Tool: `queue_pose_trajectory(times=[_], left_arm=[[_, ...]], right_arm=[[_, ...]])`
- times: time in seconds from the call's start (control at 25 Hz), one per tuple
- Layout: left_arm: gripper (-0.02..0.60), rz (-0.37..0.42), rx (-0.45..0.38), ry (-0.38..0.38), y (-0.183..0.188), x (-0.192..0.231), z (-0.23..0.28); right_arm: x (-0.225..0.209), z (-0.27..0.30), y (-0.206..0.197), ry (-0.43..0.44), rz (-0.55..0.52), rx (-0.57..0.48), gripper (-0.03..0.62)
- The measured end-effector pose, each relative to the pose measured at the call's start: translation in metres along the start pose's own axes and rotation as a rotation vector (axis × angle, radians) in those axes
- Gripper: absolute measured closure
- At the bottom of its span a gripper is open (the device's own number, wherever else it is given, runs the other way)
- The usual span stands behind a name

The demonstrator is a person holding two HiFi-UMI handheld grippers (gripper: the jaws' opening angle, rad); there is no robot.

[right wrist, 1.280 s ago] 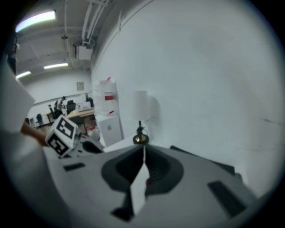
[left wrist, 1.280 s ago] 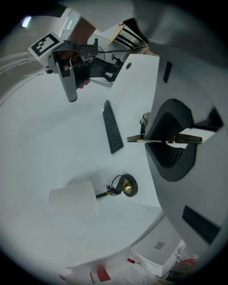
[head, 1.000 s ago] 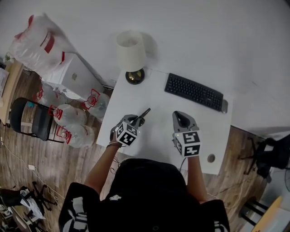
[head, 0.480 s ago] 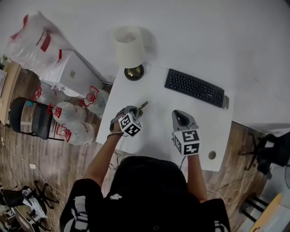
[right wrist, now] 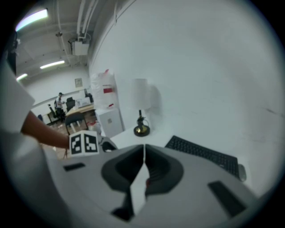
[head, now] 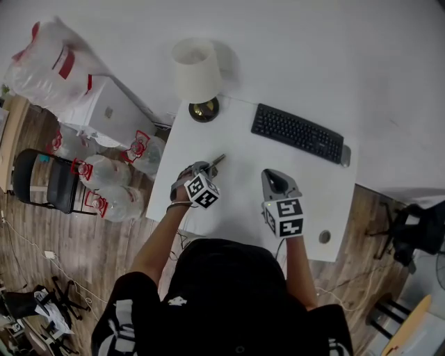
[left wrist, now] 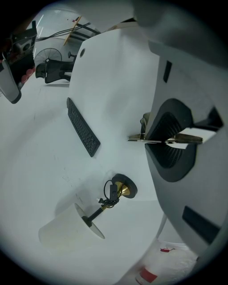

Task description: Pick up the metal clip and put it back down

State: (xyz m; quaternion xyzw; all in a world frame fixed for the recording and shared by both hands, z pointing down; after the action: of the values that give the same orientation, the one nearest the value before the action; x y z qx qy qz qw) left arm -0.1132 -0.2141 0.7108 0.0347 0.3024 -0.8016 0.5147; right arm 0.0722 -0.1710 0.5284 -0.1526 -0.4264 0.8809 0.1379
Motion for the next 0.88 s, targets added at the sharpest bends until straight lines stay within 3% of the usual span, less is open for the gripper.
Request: queue_pose_trajectory(times=[0.4,0.88], left_arm=[[0.545,0.016,0.005,0.016,-0.004,-0.006,0.005],[0.514,-0.051,0.018,-0.024,-0.004,-0.012,0.008]], right_arm=[[0.000,0.002,-0.006,0.000,0.001,0.015,0.559],[0.003,0.000,-0.009,-0.004,-0.016,0.019,0.559]])
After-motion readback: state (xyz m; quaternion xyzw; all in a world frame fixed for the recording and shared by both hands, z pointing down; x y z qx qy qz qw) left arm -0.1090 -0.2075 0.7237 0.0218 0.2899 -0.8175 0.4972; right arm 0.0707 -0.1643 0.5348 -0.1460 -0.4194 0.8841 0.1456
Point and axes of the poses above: the fingertips, and each gripper's own axes: z forward along the fingers, x to its left, y out of its top, the point moved 4 cm from there along -z, backward along the fingers, and after that the axes turned 8 degrees about z, right-handed, at the moved point
